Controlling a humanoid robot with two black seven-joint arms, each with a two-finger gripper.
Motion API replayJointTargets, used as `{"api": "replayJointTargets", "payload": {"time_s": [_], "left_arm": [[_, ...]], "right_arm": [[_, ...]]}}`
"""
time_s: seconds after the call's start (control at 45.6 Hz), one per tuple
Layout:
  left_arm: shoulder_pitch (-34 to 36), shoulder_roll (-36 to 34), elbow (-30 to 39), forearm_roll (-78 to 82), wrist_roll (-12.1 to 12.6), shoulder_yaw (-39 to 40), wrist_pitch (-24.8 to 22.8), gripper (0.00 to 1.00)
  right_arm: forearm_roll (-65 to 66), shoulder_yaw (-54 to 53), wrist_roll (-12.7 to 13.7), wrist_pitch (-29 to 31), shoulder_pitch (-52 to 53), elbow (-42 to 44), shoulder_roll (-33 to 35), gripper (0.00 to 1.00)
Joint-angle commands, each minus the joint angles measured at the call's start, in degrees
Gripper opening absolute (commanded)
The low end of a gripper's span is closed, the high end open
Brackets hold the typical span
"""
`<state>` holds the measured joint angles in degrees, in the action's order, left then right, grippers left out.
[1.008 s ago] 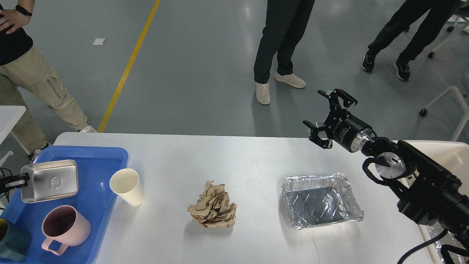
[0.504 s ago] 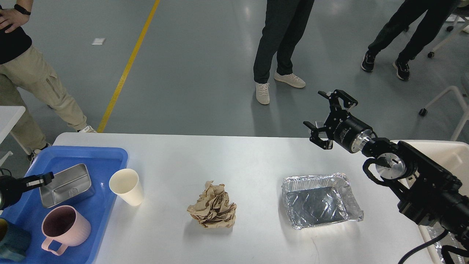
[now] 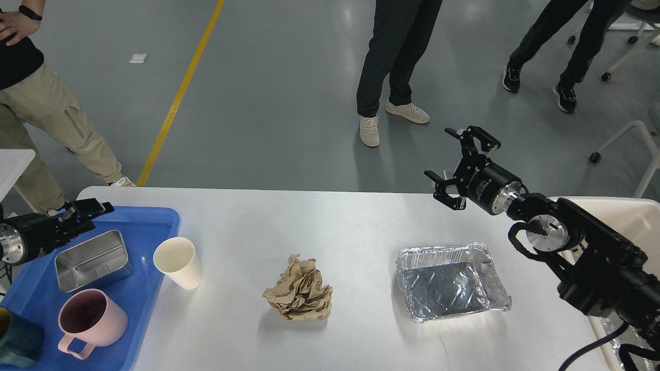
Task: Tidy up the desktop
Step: 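Open the left gripper and raise it away from the blue tray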
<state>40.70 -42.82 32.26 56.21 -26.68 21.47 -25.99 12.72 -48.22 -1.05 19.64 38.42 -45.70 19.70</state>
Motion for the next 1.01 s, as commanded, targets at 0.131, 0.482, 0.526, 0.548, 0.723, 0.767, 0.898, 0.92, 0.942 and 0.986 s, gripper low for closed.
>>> {"api": "replayJointTargets", "payload": {"time_s": [0.131,0.482,0.526,0.548,0.723,0.767,0.898,0.92,0.942,0.986], "left_arm": [[-5.8,-0.2,11.9,-5.7,0.7,16.3,4.2,0.96],[-9.3,0.5,14.4,-6.7,0.5,19.5,8.3,0.97],[-9.3,0.5,14.6,-7.6,2.3,19.9,8.7,0.97],[-9.3,0.6,14.6,-8.5,3.5,20.1,8.9,0.97],[-11.9,0.5,14.8,-24.6,10.1,22.8,8.3,0.97],[-12.1,0.5,14.8,-27.7,10.2,23.4,8.0,0.97],[-13.3,1.1,14.8,-32.3,10.1,26.9,7.3,0.97],[-13.6,1.2,14.8,-32.4,9.6,27.7,7.1,0.97],[-13.9,1.2,14.9,-32.4,9.4,28.4,6.8,0.97],[-14.2,1.4,14.8,-32.4,8.8,29.1,6.2,0.97]], "right_arm": [[2.0,0.3,0.1,0.0,0.0,0.1,0.4,1.0],[2.7,0.4,0.1,-0.4,-0.2,0.1,0.3,1.0],[2.7,0.4,0.0,-0.4,-0.2,0.1,0.4,1.0],[2.7,0.4,0.1,-0.4,-0.3,0.1,0.4,1.0],[2.7,0.3,0.1,-0.4,-0.8,0.0,0.8,1.0],[2.7,0.3,0.1,-0.4,-0.8,0.0,0.9,1.0],[2.8,0.4,0.0,-0.4,-0.7,0.0,0.7,1.0],[2.8,0.4,0.1,-0.4,-0.7,0.0,0.7,1.0],[2.8,0.4,0.1,-0.4,-0.6,0.0,0.7,1.0],[2.8,0.4,0.1,-0.4,-0.7,0.0,0.7,1.0]]}}
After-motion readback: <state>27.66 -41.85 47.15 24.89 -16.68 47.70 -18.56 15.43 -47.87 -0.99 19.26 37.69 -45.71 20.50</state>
